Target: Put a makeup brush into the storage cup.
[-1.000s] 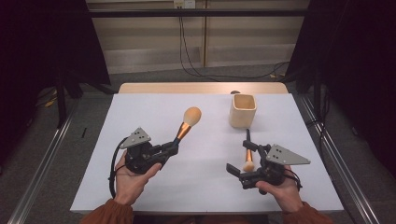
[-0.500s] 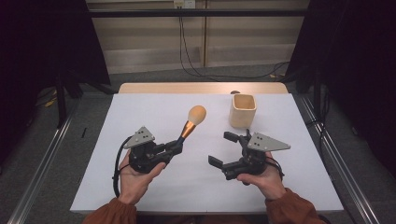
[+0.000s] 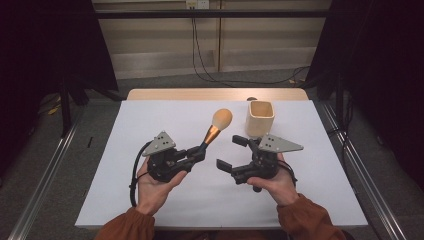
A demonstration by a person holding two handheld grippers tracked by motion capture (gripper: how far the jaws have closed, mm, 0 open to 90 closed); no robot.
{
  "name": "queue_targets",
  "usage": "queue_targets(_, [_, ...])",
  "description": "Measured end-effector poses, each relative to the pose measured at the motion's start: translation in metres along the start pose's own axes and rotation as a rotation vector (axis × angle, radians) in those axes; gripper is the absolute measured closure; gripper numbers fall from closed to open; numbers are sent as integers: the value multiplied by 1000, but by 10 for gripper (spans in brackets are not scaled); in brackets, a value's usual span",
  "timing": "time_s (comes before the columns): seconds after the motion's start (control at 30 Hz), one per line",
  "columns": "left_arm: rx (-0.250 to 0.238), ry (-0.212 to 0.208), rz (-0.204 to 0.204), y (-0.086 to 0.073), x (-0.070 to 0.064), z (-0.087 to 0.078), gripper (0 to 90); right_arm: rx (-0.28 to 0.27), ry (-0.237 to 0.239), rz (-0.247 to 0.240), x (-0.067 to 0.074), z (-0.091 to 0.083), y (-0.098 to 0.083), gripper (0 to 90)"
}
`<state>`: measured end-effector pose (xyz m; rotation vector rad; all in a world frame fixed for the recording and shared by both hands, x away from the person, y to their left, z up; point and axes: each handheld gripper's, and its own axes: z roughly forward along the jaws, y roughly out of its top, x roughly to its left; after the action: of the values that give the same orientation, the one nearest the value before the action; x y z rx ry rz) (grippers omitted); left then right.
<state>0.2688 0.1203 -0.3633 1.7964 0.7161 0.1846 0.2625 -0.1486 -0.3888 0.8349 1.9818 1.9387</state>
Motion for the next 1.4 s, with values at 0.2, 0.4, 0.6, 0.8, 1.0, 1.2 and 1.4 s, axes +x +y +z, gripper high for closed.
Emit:
queue_targets(0.2, [-6, -12, 10, -1, -2, 6, 754, -4, -4, 10, -4, 2, 2, 41])
queue_targets(0.4, [5, -24, 13, -4, -3, 8, 754, 4, -6, 17, -6, 5, 1, 62])
queue_targets(0.6, [15, -22, 15, -7, -3, 10, 754, 5, 2, 32, -7, 9, 0, 102])
queue_targets(0.8, [15, -30, 17, -8, -5, 11, 754, -1, 10, 46, -9, 10, 0, 182])
queue_targets(1.0, [23, -40, 24, -10, -7, 14, 754, -10, 24, 67, -11, 12, -1, 279])
queue_targets(1.2, [30, -43, 30, -11, -9, 15, 753, -15, 42, 94, -12, 14, -2, 395])
queue_targets(1.4, [35, -46, 40, -13, -10, 18, 753, -20, 58, 135, -16, 14, -4, 523])
